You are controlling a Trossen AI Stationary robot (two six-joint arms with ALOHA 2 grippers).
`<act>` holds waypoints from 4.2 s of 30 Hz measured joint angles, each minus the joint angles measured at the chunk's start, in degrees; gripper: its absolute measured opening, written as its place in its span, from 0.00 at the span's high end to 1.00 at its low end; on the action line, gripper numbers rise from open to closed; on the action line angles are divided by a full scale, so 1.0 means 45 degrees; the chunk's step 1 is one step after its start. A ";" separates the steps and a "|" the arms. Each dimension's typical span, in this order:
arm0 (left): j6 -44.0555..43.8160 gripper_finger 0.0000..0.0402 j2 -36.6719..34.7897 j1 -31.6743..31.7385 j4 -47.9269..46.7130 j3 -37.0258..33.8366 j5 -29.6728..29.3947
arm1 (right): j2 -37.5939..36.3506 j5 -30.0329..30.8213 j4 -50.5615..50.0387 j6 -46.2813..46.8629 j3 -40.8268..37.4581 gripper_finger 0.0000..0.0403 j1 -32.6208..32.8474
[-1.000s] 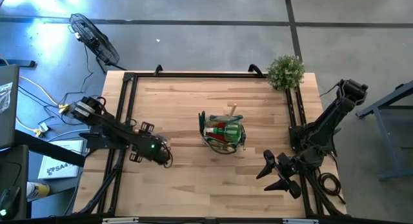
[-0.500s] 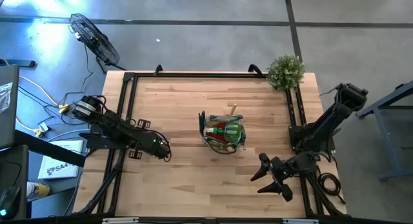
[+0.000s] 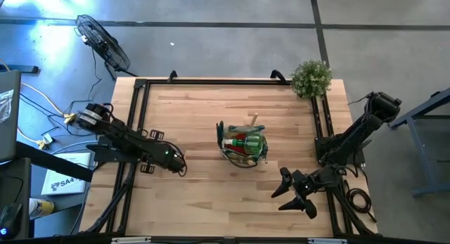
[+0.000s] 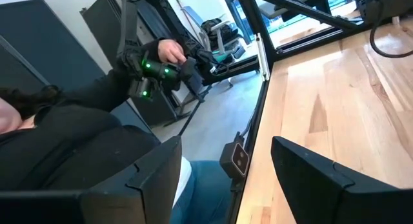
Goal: Pick & Place Garden tools in Gardening bag
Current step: Put the brown trowel into the gardening bag
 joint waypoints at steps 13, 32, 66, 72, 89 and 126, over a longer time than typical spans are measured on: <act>0.0025 0.61 -0.1570 0.0000 0.0037 0.0000 0.0103 | 0.0000 -0.0002 0.0000 0.0002 0.0000 0.43 0.0005; 0.0668 0.61 -0.1565 0.2534 0.0459 -0.0015 0.1131 | 0.0000 -0.0005 -0.0005 -0.0034 0.0000 0.43 0.0005; 0.0646 0.61 -0.1550 0.3925 0.0516 -0.0024 0.1065 | 0.0000 -0.0049 -0.0019 -0.0131 0.0000 0.43 0.0005; 0.0581 0.61 -0.1465 0.3925 0.0505 -0.0039 0.0996 | 0.0000 -0.0049 -0.0025 -0.0141 0.0000 0.43 0.0005; 0.0811 0.61 0.0174 0.5767 0.0671 -0.0039 0.1413 | 0.0000 -0.0049 -0.0311 -0.0141 0.0000 0.43 0.0000; 0.0893 0.84 0.3509 0.7638 0.1238 0.0000 0.2652 | 0.0000 -0.0042 -0.0486 -0.0132 0.0000 0.43 0.0000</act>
